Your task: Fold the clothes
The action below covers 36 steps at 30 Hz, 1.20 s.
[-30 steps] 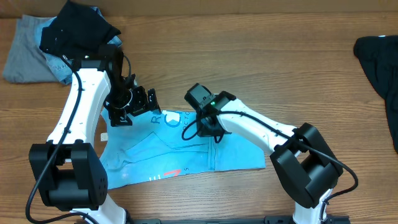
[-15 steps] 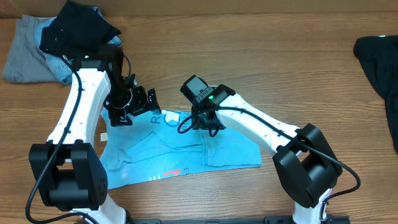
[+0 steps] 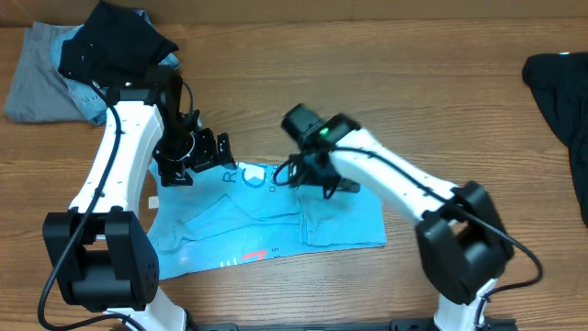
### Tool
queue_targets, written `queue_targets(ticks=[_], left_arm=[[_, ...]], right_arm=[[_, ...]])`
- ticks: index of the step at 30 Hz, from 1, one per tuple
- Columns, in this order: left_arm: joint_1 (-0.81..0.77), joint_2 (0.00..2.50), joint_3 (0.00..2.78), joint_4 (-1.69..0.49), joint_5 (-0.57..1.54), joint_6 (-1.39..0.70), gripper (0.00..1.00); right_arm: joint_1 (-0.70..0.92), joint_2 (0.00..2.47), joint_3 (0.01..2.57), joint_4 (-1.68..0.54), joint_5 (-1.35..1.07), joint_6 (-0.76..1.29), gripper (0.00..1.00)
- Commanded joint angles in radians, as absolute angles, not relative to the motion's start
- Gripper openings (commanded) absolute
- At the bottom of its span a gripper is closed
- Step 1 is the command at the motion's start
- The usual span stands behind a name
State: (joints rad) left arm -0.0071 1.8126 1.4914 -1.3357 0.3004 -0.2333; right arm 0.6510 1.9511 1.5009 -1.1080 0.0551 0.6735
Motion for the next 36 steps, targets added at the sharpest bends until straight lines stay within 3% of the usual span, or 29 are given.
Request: queue_targets(ticks=[1, 7, 18, 26, 36], left_arm=[[-0.013, 1.805, 1.487, -1.334, 0.212, -0.218, 1.0], [0.036, 1.805, 1.487, -1.337, -0.046, -0.43, 1.0], [0.262, 1.806, 1.471, -1.33, -0.047, -0.326, 1.0], [0.381, 1.806, 1.354, -1.282, 0.163, -0.122, 1.0], [0.383, 1.806, 1.108, -1.015, 0.255, -0.108, 1.0]], right_arm=[[0.564, 1.819, 1.605, -1.203, 0.063, 0.682, 1.0], [0.391, 1.76, 1.635, -1.367, 0.101, 0.673, 1.0], [0.166, 1.764, 1.628, -1.427, 0.138, 0.673, 1.0], [0.151, 1.764, 1.605, -1.38, 0.138, 0.674, 1.0], [0.151, 1.764, 1.528, -1.336, 0.13, 0.674, 1.0]])
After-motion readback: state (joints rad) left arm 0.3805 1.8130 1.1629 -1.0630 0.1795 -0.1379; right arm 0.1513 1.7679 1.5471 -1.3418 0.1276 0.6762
